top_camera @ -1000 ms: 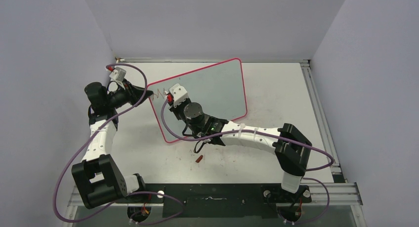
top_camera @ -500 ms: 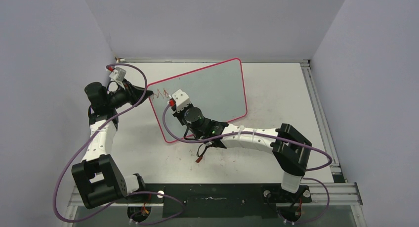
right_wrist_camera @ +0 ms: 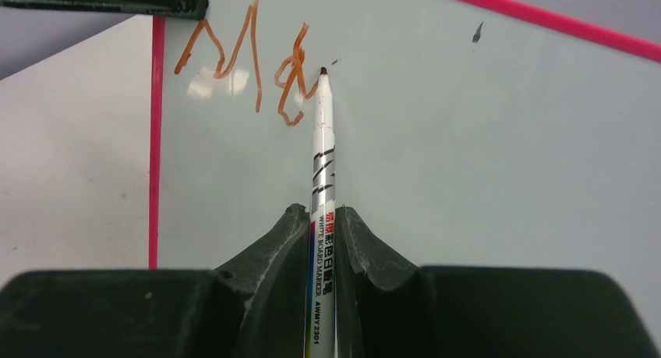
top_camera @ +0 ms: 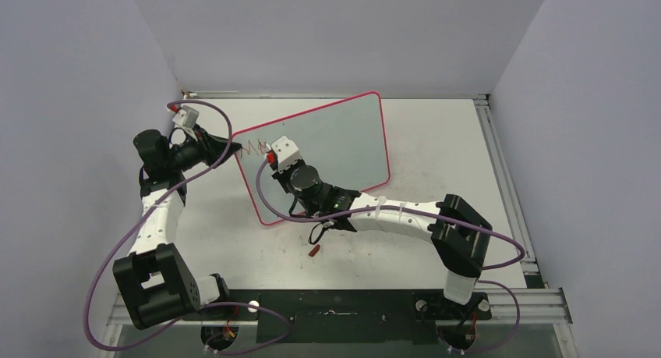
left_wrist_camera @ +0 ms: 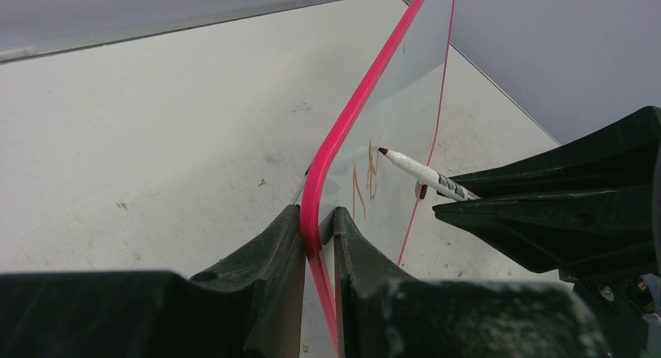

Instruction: Write a sentence on the whiteboard

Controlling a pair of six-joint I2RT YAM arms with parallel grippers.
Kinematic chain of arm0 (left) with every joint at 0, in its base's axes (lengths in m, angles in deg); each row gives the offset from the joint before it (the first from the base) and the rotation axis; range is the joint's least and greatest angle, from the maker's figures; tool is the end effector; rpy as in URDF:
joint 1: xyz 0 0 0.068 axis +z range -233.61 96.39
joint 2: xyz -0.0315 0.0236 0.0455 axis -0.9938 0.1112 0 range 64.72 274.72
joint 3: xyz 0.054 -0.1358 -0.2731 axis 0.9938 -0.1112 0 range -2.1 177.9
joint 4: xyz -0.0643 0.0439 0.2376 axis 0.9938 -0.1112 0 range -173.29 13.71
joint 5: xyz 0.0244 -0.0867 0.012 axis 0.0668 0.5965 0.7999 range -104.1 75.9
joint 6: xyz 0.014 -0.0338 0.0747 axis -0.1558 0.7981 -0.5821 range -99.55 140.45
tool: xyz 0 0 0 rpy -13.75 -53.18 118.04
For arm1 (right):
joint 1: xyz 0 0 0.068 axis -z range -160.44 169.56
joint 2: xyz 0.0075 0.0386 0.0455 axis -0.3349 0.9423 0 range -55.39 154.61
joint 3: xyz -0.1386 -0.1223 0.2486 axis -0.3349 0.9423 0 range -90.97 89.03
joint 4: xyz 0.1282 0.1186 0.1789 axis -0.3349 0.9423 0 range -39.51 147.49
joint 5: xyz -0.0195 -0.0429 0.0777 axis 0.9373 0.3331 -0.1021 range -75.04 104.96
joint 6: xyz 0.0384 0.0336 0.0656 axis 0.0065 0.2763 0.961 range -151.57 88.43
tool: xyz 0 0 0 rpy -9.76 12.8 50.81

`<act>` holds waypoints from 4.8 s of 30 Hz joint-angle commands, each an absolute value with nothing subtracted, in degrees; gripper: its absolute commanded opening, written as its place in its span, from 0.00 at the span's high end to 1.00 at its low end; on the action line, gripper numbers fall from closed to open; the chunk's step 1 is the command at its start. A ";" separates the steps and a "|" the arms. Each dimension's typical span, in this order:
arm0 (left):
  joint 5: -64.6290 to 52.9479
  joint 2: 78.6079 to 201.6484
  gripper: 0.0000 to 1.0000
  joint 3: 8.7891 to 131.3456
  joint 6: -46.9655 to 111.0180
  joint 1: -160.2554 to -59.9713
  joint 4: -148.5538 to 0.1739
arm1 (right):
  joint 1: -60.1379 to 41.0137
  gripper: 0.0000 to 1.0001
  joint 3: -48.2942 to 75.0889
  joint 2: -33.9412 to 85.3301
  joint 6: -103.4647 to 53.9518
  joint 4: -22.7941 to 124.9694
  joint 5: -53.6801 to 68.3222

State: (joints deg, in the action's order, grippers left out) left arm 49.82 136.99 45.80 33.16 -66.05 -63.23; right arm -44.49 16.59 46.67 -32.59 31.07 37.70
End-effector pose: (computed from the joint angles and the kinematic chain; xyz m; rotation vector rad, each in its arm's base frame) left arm 0.2757 0.0189 0.3390 0.3605 1.7031 -0.9122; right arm 0.2237 0.3958 0.3211 -0.6863 1.6175 0.4605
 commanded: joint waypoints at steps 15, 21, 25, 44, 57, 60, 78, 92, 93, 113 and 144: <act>49.10 136.71 1.00 45.42 31.08 -66.46 -65.61 | -44.63 0.95 18.43 43.73 -33.86 26.18 37.46; 48.74 136.55 1.00 45.37 31.17 -66.41 -65.66 | -44.77 0.95 18.17 42.70 -32.51 28.73 37.93; 48.65 136.54 1.00 45.44 31.26 -66.40 -65.66 | -44.62 0.95 17.57 43.10 -32.02 29.79 37.86; 48.50 136.33 1.00 45.45 31.26 -66.41 -65.83 | -42.60 0.95 12.83 46.83 -29.73 36.26 36.96; 48.26 136.33 1.00 45.53 31.26 -66.33 -65.92 | -42.15 0.95 14.09 45.86 -28.61 38.18 38.40; 48.19 136.27 1.00 45.52 31.26 -66.36 -66.01 | -41.60 0.95 14.40 45.54 -28.43 38.16 38.98; 48.21 136.43 1.00 45.62 31.26 -66.39 -66.01 | -40.55 0.95 10.49 47.76 -30.57 37.64 35.49; 48.29 136.44 1.00 45.78 31.35 -66.22 -66.10 | -41.24 0.95 10.54 49.27 -29.52 40.33 33.44; 48.28 136.46 1.00 45.73 31.35 -66.29 -66.10 | -41.32 0.95 10.73 49.17 -29.34 40.38 33.44; 47.95 136.30 1.00 45.72 31.35 -66.26 -66.35 | -41.43 0.95 12.95 48.20 -27.35 43.61 34.44; 46.79 136.09 1.00 45.97 31.13 -66.21 -67.12 | -39.44 0.95 12.84 46.39 -26.76 45.01 34.82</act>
